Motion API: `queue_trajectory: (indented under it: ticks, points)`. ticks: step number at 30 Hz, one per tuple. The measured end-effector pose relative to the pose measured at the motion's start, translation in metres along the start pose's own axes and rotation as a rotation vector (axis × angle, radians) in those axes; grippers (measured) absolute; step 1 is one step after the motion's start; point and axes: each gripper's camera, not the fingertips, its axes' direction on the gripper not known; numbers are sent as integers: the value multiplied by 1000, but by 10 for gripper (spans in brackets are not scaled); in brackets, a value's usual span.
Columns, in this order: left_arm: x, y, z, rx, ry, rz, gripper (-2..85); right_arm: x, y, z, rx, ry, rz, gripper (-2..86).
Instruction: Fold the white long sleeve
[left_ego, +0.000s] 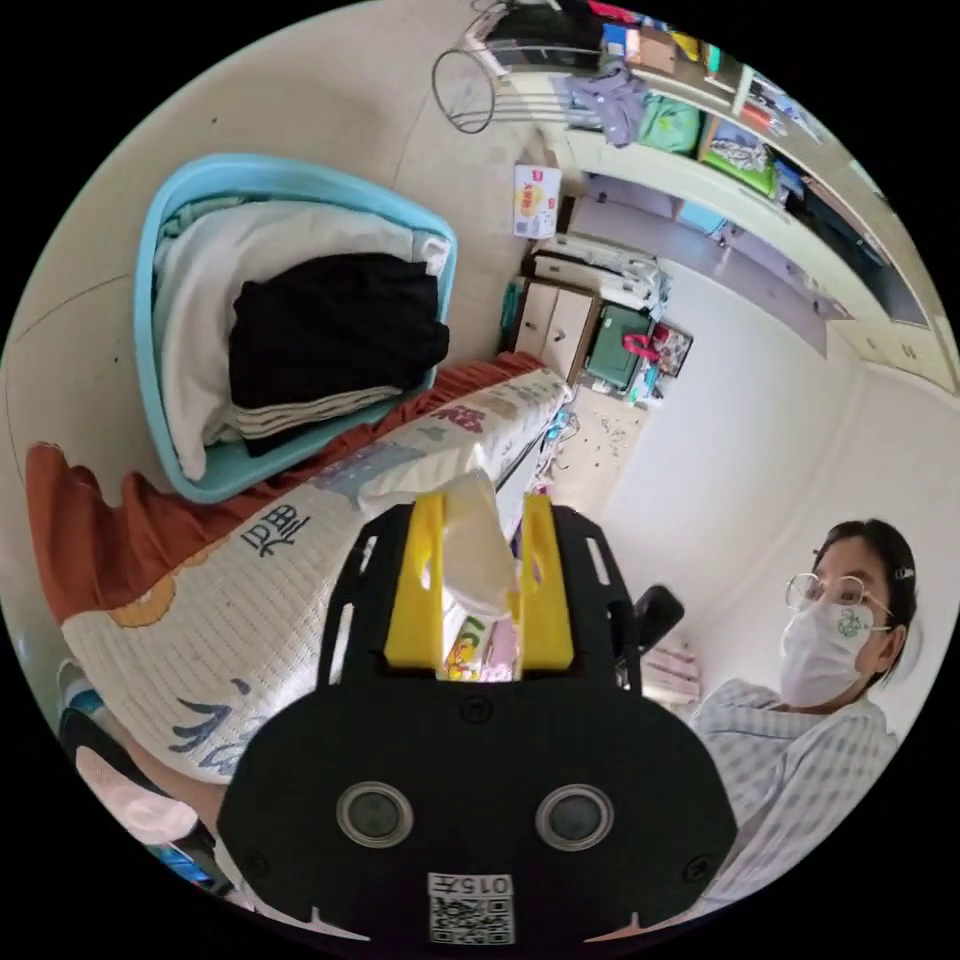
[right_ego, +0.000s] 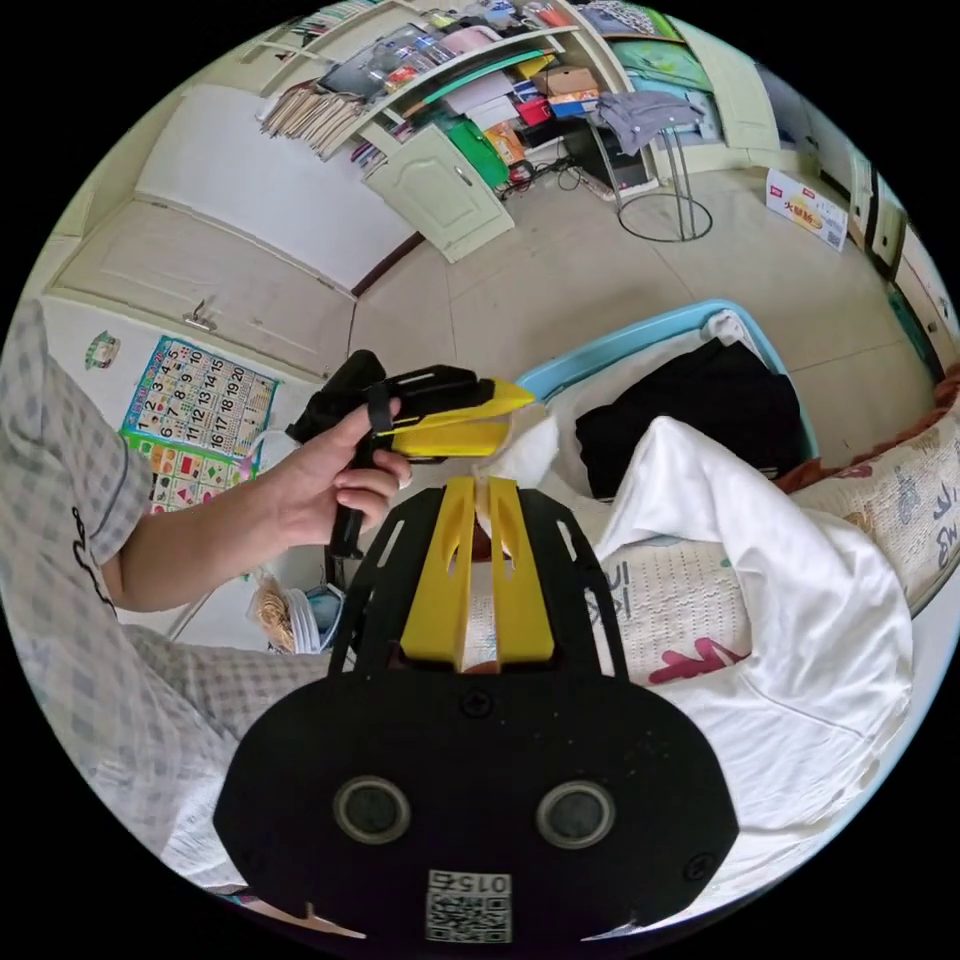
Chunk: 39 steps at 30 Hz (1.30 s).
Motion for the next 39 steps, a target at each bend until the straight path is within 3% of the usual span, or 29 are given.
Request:
queue_trajectory:
  ticks: [2, 8, 15, 20, 22, 28, 34, 39]
  points:
    - [11, 4, 7, 5, -50, 59, 11, -21, 8, -15, 48, 6, 28, 12]
    - [62, 38, 53, -50, 4, 305, -8, -74, 56, -101, 318, -66, 178, 13]
    - [130, 144, 190, -390, 127, 633, -9, -144, 197, -226, 671, -61, 421, 14]
    - [118, 261, 313, -713, 146, 729, -9, -200, 330, -283, 819, 8, 675, 16]
    - [90, 325, 375, -874, 97, 758, -9, -219, 377, -291, 823, 49, 790, 17]
    - [-30, 443, 498, -1102, -174, 781, -8, -248, 499, -269, 752, 41, 1178, 16]
    - [-123, 486, 559, -1198, -367, 765, -3, -270, 537, -240, 694, -56, 1298, 22]
    - [-146, 482, 577, -1241, -318, 714, 23, -307, 549, -234, 548, -62, 1408, 42]
